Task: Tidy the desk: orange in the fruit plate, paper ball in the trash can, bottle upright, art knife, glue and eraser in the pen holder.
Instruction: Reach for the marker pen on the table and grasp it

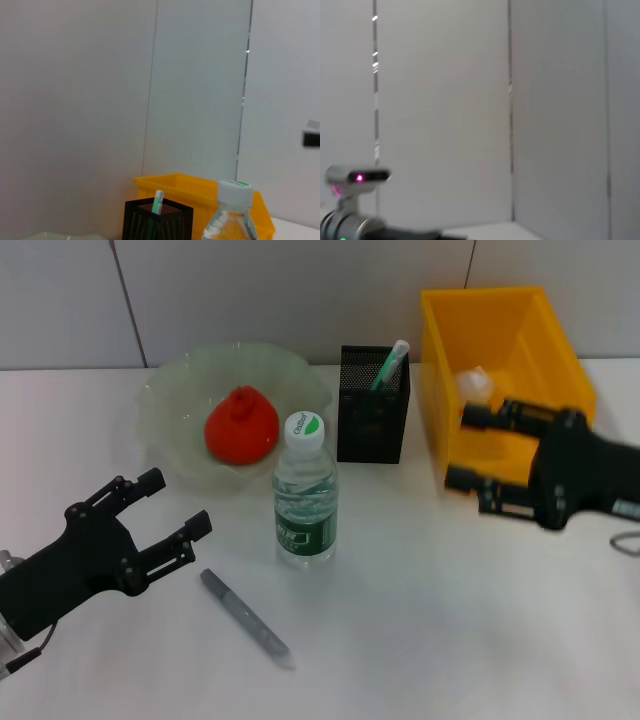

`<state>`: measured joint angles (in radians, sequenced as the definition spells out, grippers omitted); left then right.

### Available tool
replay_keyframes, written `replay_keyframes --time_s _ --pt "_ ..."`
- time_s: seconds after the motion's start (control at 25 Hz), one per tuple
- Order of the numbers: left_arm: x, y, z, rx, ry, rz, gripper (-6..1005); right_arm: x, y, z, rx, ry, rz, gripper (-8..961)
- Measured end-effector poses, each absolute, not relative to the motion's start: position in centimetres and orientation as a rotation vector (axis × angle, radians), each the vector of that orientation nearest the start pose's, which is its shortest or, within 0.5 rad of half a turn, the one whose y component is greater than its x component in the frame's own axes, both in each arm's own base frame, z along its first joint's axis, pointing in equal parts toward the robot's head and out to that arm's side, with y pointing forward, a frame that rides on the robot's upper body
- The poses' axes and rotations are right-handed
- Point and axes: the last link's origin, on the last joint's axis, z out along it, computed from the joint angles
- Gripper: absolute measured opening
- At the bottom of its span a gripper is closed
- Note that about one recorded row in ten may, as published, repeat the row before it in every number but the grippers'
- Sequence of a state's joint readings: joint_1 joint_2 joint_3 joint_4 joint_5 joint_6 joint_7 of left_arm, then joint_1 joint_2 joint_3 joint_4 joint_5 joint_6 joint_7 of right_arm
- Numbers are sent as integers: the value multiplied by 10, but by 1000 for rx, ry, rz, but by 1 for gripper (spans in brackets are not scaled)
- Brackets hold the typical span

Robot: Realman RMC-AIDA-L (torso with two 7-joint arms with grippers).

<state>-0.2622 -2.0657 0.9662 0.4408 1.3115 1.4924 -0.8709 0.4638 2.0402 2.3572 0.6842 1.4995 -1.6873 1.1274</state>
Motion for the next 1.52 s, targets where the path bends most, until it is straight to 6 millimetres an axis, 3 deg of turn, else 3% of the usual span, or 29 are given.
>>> replay_keyframes --time_s 0.24,0.6,0.76,1.04,1.44,1.52 --pt "-312 269 -8 -2274 -510 -965 825 259 307 35 -2582 212 973 708" --pt "-320 272 -3 -2251 -632 -950 825 272 303 39 -2532 237 953 709" --pt "-321 282 11 -2219 -683 -926 825 278 300 41 -2504 252 953 709" --pt "-311 312 54 -2176 -827 -833 825 291 290 38 -2460 276 951 709" --pt "-300 324 72 -2185 -891 -762 825 300 283 42 -2426 304 949 709" --pt "-287 335 89 -2176 -986 -638 825 300 283 42 -2422 308 949 709"
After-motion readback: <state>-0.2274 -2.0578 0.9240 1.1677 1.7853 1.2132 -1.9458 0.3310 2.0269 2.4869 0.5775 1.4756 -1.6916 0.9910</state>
